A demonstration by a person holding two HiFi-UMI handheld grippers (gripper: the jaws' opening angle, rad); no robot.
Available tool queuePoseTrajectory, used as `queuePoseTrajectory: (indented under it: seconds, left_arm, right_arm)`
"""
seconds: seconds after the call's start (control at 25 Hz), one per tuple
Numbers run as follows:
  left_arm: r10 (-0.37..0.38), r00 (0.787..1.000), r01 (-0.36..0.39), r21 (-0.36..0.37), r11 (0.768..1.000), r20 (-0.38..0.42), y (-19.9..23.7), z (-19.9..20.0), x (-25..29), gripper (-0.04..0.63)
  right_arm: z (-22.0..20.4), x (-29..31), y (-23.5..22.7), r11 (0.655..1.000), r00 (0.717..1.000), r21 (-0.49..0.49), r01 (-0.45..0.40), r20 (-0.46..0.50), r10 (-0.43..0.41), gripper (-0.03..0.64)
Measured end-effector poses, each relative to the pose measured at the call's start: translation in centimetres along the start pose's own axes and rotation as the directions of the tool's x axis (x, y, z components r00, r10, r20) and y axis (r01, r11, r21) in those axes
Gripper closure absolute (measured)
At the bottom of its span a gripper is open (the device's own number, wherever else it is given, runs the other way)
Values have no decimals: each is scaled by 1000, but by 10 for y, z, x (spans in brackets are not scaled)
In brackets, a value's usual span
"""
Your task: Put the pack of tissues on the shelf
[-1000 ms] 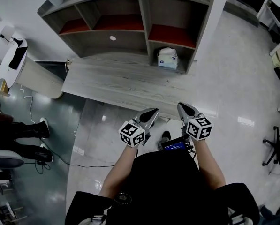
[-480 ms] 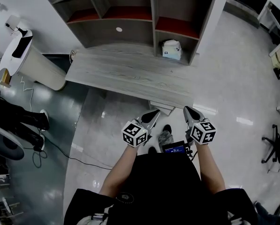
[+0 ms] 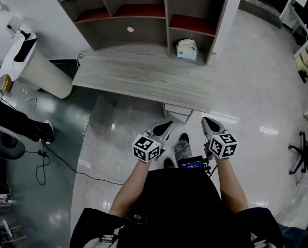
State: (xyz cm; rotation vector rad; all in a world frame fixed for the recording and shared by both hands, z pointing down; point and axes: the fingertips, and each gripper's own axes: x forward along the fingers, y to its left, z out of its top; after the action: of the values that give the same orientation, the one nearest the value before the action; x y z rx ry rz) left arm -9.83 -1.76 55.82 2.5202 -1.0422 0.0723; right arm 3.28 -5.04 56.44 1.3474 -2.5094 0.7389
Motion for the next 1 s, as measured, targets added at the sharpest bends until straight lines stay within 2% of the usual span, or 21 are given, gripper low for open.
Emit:
queuePoseTrajectory:
  seconds: [0.4, 1.0]
  left_arm:
    - [-29, 1000, 29, 13, 999, -6, -20, -11, -8, 594]
    - [-45, 999, 46, 36, 998, -26, -20, -11, -6, 598]
  right_arm:
    - [-7, -28, 4, 1000, 999, -17, 27, 19, -26, 614]
    - [-8, -29, 10, 999, 999, -21, 40, 26, -40, 614]
